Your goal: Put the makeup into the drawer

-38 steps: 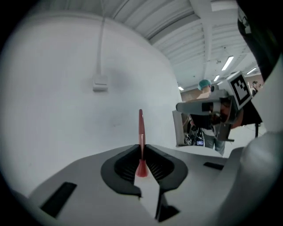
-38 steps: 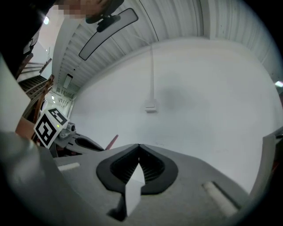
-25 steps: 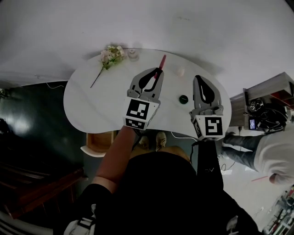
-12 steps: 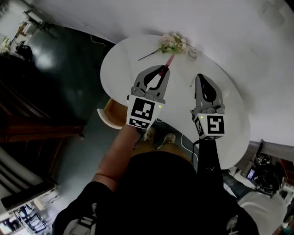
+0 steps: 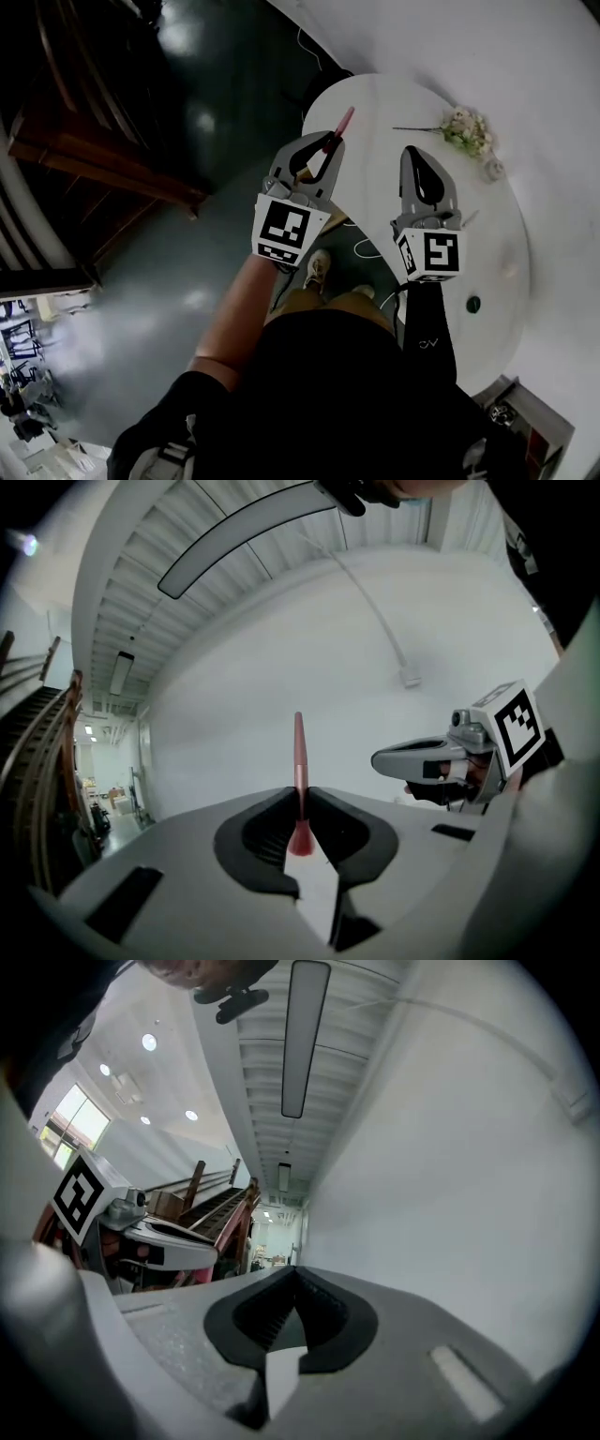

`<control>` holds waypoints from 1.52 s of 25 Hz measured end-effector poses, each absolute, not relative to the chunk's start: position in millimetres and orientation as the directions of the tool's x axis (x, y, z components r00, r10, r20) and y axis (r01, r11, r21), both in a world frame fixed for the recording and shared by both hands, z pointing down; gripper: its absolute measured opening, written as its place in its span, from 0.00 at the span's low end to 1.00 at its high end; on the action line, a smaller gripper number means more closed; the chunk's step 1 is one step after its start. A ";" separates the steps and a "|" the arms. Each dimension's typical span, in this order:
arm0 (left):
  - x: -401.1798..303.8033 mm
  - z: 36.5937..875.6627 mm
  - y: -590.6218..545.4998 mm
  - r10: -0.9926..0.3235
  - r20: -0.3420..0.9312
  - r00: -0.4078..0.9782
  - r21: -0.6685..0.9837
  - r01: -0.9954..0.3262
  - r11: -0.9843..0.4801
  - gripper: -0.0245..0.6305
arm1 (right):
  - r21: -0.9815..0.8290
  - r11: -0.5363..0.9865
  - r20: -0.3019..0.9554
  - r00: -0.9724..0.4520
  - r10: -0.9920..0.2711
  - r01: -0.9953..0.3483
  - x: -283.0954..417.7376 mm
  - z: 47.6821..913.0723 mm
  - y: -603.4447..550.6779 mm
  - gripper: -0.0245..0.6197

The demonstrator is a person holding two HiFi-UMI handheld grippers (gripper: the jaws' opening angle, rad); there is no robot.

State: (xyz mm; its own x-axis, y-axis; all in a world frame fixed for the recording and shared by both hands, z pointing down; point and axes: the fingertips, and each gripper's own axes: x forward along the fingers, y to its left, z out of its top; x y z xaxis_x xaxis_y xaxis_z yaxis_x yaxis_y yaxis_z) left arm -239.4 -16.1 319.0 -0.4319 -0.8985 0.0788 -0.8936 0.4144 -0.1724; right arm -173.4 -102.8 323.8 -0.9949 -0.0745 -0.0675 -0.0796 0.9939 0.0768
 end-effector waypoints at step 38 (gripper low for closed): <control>-304.9 708.5 104.5 -0.481 0.868 -0.121 0.179 -0.828 0.531 0.11 | 0.151 0.986 0.009 -0.997 -0.078 -0.075 -268.0 336.1 -73.6 0.04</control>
